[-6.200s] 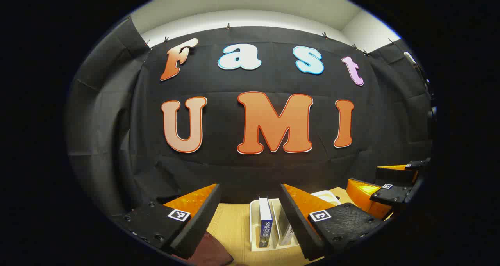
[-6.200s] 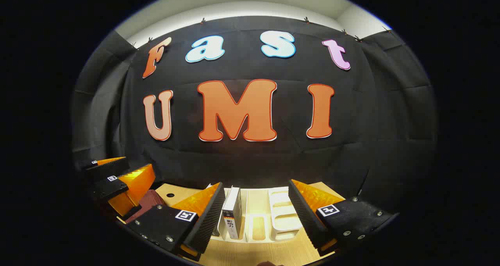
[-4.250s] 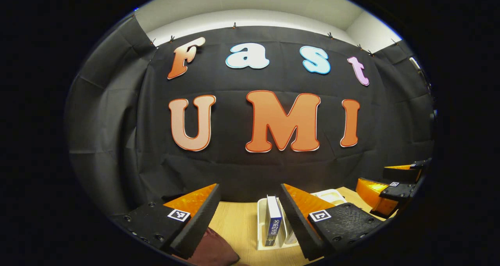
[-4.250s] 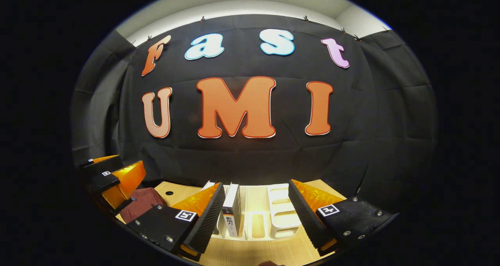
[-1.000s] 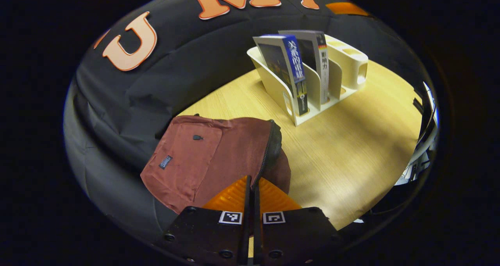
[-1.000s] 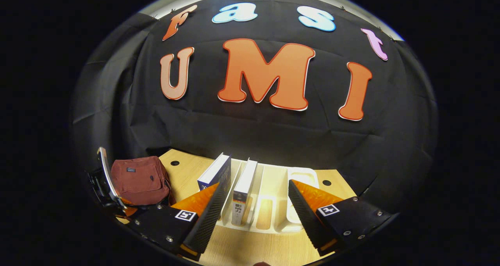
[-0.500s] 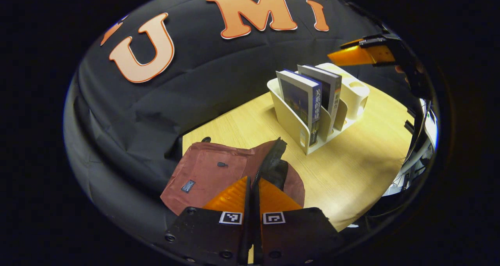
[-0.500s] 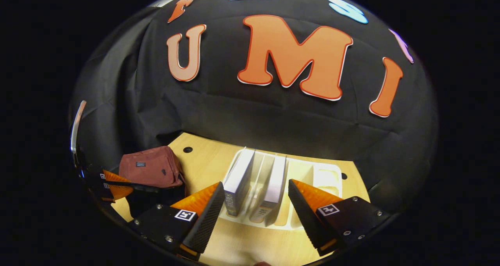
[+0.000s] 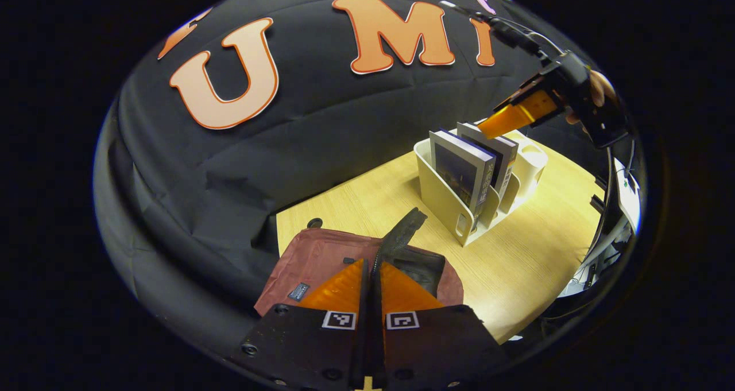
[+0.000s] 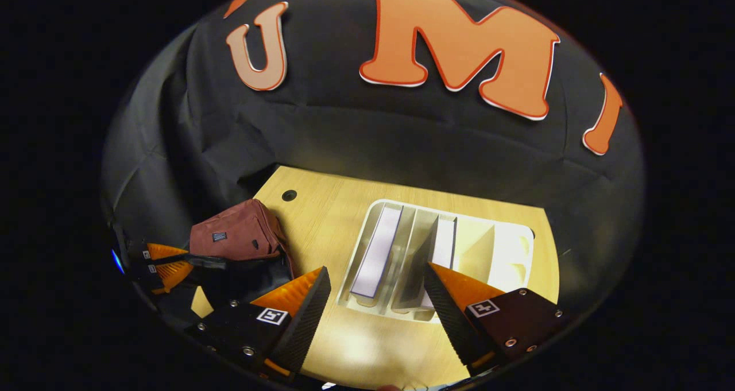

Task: Open the schoolbag, grab two books from the bookshelf and put them into the schoolbag.

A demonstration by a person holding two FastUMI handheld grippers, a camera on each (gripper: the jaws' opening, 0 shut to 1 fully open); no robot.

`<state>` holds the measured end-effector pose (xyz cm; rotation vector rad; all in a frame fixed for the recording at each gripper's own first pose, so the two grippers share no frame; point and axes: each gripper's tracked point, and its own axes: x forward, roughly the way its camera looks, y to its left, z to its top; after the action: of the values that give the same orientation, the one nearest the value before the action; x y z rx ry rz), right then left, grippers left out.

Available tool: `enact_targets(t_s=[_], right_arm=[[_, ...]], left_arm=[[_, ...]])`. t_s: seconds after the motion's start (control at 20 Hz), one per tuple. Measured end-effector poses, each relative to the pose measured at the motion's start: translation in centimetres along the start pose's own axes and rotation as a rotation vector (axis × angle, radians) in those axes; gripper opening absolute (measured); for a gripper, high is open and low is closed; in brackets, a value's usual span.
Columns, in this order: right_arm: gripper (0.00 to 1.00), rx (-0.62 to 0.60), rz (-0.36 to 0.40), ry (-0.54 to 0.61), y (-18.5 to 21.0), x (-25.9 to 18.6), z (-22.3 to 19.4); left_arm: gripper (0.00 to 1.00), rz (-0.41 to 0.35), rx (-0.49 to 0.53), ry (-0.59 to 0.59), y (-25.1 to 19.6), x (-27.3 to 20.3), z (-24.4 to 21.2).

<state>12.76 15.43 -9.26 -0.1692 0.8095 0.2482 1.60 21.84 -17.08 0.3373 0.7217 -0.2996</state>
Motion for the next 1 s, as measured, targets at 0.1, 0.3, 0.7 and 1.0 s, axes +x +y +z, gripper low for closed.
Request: enact_targets(t_s=[0.1,0.3,0.7,1.0], right_arm=[[0.97,-0.009,-0.023,0.048,-0.2,1.2,0.6],[0.97,-0.015,-0.042,0.150,-0.1,3.7,1.0],[0.98,0.083,-0.042,0.419,0.5,8.8,-1.2],[0.82,0.127,-0.077,0.510,0.5,10.5,-1.8]], left_arm=[[0.05,-0.018,-0.011,-0.010,0.6,-0.1,0.3],[0.05,-0.050,0.026,0.000,1.9,-0.2,0.8],[0.05,-0.103,0.046,-0.003,2.0,0.7,0.8],[0.05,-0.110,0.031,-0.010,2.4,1.0,0.3]])
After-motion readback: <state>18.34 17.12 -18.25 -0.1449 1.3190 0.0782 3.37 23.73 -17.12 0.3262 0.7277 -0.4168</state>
